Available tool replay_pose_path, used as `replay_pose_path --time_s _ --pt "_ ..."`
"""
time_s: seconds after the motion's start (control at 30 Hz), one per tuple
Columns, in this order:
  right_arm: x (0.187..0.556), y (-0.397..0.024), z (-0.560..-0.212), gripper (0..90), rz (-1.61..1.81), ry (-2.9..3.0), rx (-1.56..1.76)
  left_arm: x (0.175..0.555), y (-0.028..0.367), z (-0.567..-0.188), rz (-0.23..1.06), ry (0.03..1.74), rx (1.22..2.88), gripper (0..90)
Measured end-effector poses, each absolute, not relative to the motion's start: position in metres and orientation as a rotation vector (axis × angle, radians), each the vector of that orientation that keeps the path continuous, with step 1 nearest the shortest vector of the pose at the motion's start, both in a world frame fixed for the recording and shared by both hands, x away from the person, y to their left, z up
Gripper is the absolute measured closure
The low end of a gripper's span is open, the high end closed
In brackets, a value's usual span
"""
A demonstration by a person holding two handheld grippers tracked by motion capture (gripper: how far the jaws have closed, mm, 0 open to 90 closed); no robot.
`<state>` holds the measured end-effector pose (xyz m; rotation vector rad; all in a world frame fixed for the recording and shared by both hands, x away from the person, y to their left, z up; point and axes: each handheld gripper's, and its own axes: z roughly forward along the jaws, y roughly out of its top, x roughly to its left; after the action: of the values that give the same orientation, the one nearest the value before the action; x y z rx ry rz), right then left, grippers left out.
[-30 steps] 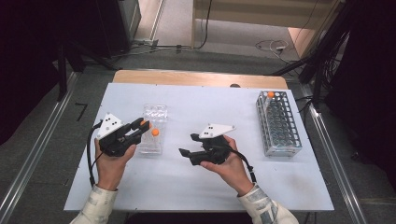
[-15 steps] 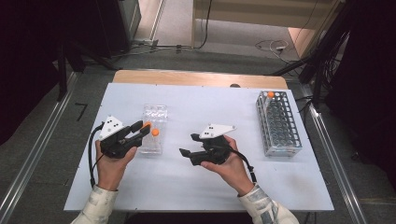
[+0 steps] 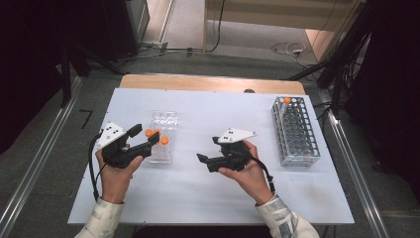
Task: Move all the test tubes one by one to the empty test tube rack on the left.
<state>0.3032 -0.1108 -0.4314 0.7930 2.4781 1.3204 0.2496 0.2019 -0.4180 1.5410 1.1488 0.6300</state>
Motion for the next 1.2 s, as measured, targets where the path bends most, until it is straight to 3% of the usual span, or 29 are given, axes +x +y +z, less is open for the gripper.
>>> replay_pose_path --time_s 0.73,1.2 --pt "0.349 -0.244 -0.406 21.2 1.112 2.22 1.083 0.249 0.2 -0.417 0.621 1.15 1.547 30.5" --pt "0.392 -0.285 -0.404 26.2 1.003 2.128 1.194 0.249 0.2 -0.417 0.61 1.144 1.548 30.7"
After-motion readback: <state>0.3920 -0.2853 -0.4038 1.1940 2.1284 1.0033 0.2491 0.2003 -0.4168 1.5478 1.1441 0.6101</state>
